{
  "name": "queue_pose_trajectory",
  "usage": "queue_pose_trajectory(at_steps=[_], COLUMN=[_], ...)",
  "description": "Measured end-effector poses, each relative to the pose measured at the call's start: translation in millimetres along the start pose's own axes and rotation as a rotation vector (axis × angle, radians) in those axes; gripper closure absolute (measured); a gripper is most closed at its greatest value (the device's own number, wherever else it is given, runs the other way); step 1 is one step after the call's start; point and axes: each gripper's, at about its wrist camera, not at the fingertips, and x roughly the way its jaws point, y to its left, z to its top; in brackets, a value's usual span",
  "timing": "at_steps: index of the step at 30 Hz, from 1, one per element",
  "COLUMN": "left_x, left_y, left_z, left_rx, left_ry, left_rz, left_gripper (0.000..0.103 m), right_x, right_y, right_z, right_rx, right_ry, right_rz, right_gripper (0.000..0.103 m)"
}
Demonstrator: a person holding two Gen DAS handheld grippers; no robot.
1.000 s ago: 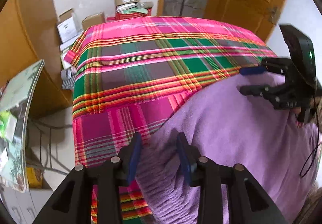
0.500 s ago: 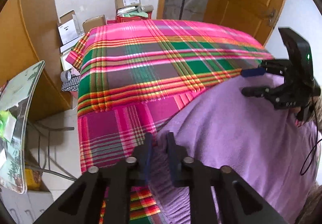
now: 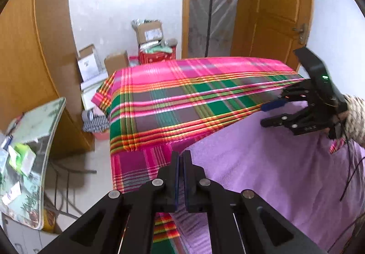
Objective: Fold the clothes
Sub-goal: 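Grasp the garment edge with the right gripper while the left gripper holds its edge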
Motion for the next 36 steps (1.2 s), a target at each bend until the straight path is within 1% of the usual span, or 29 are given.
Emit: queue_pose_trajectory(at_steps=[1, 2, 5, 7, 9, 10, 11, 12, 13, 14, 15, 18, 21, 26, 36], left_x=[-5, -10, -21, -24, -20, -18, -16, -15, -14, -13, -11, -7, -8, -16, -52], left_y=[-3, -5, -11, -12, -10, -7, -4, -3, -3, -3, -4, -5, -6, -10, -31], left_z=[0, -1, -1, -2, -3, -4, -5, -5, -7, -7, -7, -8, -9, -8, -11], left_rx=[0.015, 0.029, 0.058, 0.063, 0.053, 0.042, 0.031, 0.024, 0.022, 0.021, 0.021, 0.021, 0.020, 0.039, 0.090], left_ry=[-0.012, -0.025, -0.060, -0.062, -0.048, -0.043, -0.039, -0.040, -0.041, -0.036, -0.029, -0.014, -0.014, -0.016, -0.053], left_rz=[0.009, 0.009, 0.007, 0.008, 0.019, 0.019, 0.019, 0.018, 0.018, 0.020, 0.029, 0.043, 0.051, 0.075, 0.101], left_gripper=[0.100, 0.100, 0.100, 0.100, 0.100, 0.100, 0.100, 0.100, 0.100, 0.100, 0.100, 0.100, 0.100, 0.100, 0.100], right_x=[1, 1, 0, -1, -2, -3, -3, -4, -5, -5, -6, -13, -25, -59, -116], right_y=[0, 0, 3, 5, 8, 9, 10, 11, 13, 14, 15, 19, 24, 41, 78], right_z=[2, 3, 3, 2, 1, 0, 0, -1, -2, -2, -3, -4, -5, -8, -23], right_rx=[-0.010, -0.020, -0.044, -0.059, -0.074, -0.082, -0.089, -0.097, -0.104, -0.112, -0.119, -0.133, -0.132, -0.121, -0.104], right_ry=[0.003, 0.005, 0.009, 0.011, 0.013, 0.014, 0.015, 0.016, 0.018, 0.019, 0.020, 0.005, -0.027, -0.078, -0.138], right_rz=[-0.008, -0.015, -0.012, -0.006, 0.000, 0.003, 0.006, 0.009, 0.011, 0.014, 0.017, 0.004, -0.028, -0.051, -0.092], right_gripper=[0.057, 0.051, 0.050, 0.050, 0.051, 0.052, 0.060, 0.071, 0.076, 0.087, 0.092, 0.097, 0.098, 0.099, 0.099])
